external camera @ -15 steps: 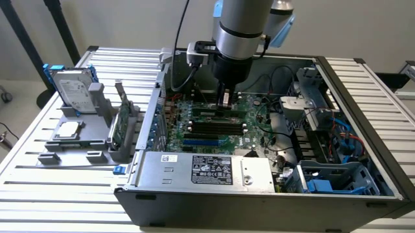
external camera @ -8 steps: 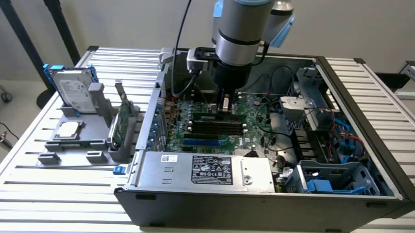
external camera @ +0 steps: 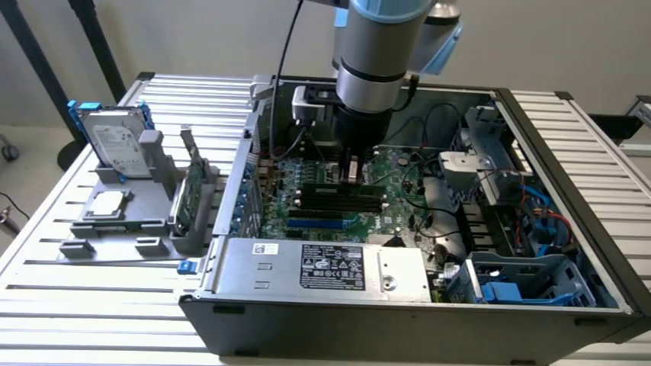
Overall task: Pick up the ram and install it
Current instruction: 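Insert the ram into the slot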
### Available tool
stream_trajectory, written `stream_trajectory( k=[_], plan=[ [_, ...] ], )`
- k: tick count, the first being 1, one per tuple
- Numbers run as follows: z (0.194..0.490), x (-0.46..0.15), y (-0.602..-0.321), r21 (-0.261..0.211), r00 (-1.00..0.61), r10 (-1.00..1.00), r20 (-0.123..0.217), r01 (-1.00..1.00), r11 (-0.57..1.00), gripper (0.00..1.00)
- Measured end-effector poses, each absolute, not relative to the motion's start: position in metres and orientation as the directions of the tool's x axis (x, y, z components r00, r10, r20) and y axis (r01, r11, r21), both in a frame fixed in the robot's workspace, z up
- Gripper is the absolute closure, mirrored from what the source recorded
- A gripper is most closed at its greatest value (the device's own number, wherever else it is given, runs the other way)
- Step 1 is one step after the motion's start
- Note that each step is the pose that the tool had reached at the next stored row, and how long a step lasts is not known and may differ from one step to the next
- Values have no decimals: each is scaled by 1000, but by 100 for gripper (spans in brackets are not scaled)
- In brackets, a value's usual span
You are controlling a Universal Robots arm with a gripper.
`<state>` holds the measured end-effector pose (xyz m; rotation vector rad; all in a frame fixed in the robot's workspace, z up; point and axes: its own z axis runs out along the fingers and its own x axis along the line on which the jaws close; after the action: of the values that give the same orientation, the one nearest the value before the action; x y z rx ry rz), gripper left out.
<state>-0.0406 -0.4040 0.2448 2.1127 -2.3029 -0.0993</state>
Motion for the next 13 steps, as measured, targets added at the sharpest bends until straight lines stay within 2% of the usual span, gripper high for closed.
stream_trajectory(
  k=[8, 13],
  plan=[
    [241, -42, -404, 52, -87, -996, -5, -995, 86, 86],
    [239, -42, -404, 51, -87, -996, -3, -995, 87, 86]
  ],
)
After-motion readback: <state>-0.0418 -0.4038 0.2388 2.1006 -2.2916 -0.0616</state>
